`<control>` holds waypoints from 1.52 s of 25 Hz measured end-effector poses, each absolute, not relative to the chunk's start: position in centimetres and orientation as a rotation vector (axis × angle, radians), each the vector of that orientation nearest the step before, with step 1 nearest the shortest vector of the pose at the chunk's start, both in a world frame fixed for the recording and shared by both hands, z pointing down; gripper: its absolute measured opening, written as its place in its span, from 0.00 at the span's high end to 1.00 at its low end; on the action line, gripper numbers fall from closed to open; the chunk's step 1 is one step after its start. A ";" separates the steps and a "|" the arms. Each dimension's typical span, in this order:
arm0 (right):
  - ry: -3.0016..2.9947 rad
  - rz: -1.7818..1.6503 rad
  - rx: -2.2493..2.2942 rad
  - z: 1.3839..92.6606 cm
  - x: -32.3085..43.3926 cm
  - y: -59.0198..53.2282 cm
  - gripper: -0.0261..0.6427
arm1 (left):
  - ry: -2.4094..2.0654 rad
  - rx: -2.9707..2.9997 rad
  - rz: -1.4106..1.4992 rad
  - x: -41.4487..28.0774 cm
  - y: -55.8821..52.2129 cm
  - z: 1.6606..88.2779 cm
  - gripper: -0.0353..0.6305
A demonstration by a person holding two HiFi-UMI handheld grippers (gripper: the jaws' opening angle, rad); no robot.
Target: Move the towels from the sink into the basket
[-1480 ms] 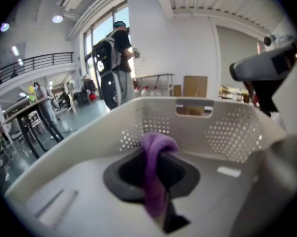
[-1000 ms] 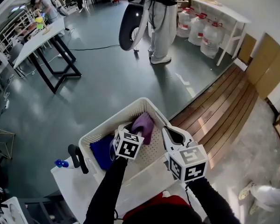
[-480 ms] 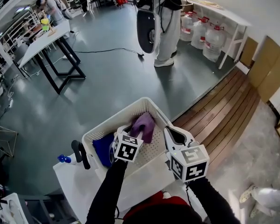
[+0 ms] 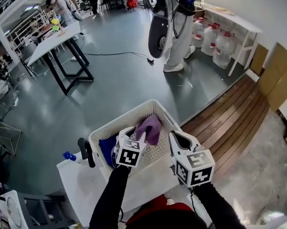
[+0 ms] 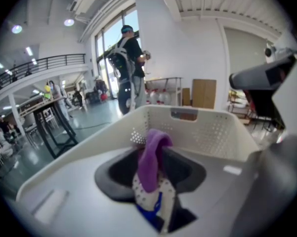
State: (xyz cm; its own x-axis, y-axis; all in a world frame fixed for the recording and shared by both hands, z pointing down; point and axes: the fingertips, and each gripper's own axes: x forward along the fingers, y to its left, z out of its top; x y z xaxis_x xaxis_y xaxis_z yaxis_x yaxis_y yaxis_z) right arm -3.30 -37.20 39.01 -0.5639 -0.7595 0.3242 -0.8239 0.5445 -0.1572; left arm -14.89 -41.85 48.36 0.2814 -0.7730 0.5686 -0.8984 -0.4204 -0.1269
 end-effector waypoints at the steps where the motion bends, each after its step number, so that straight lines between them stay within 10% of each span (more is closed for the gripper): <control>1: -2.567 0.430 1.333 38.9 -3.3 -37.0 0.95 | -1.561 2.330 0.830 -15.0 -41.7 48.0 0.72; 19: -2.620 0.394 1.306 37.0 -3.3 -34.6 0.95 | -1.814 2.320 0.659 -17.7 -40.0 41.2 0.94; 38: -2.681 0.359 1.274 35.4 -2.6 -31.6 0.95 | -1.871 2.409 0.429 -15.8 -34.1 33.3 0.94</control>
State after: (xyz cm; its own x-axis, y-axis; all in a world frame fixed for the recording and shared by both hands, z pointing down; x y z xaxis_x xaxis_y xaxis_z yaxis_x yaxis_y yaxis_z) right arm -2.63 -31.62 35.41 -0.6277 -0.7414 0.2372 -0.7777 0.6104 -0.1500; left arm -15.77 -34.10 33.34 0.2243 -0.9406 0.2550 -0.9577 -0.2611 -0.1207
